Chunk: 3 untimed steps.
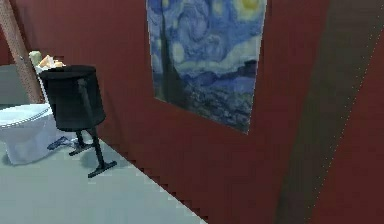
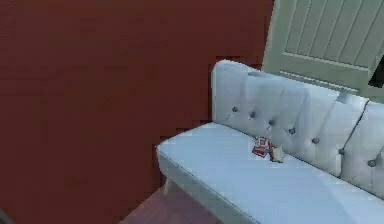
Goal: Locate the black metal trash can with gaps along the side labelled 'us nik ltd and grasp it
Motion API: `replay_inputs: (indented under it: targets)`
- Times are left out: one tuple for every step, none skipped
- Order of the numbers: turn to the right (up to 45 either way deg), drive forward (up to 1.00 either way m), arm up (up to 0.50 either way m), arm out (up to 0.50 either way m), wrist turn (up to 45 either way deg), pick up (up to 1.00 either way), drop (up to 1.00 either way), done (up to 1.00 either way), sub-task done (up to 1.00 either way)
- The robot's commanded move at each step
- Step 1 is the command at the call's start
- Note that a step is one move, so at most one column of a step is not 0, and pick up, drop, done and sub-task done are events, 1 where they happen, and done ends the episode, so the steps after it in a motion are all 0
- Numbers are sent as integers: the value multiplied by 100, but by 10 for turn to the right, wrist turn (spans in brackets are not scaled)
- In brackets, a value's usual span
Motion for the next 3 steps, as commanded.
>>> replay_inputs:
  targets:
    - [-330, 0, 0, 0, 0, 0, 0, 0, 0]
    - [0, 80, 0, 0, 0, 0, 0, 0, 0]
    - [-120, 0, 0, 0, 0, 0, 0, 0, 0]
